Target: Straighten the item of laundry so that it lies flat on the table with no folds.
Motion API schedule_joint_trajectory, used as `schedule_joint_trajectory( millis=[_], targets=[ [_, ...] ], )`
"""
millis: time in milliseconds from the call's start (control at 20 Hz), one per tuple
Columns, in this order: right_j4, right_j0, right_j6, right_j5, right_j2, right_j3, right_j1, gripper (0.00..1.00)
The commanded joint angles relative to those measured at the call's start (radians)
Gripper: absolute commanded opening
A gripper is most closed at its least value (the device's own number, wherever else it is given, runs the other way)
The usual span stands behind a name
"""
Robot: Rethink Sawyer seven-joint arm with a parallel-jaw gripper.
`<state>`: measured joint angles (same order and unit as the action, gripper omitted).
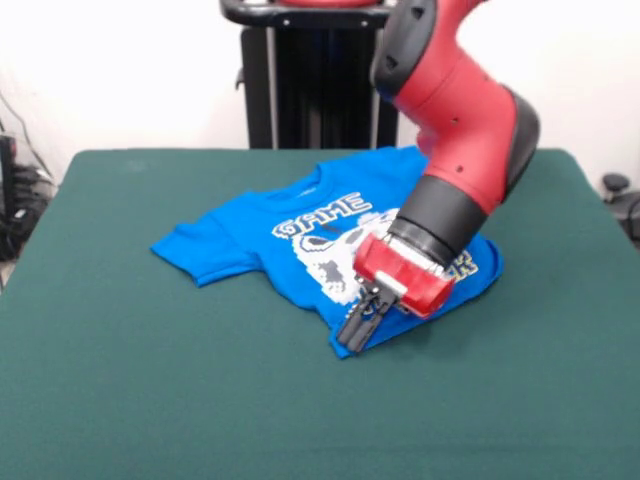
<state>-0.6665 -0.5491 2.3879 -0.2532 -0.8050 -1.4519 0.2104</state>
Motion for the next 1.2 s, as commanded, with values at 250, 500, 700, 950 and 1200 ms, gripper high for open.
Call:
schedule_joint_trajectory(
  millis=[250,500,700,950,1200],
  targets=[
    [-0.031,0.093,0.106,-0.060,0.125,0.075,0.051,0.00],
    [0.084,0.133,0.108,-0.043,0.203,0.058,-0.040,0.00],
    [0.088,0.134,0.126,-0.009,0.258,0.067,-0.072,0.00],
    [0.052,0.129,0.134,0.022,0.280,0.071,-0.083,0.00],
    [0.139,0.143,0.108,0.094,0.317,-0.018,-0.228,0.00]
  ],
)
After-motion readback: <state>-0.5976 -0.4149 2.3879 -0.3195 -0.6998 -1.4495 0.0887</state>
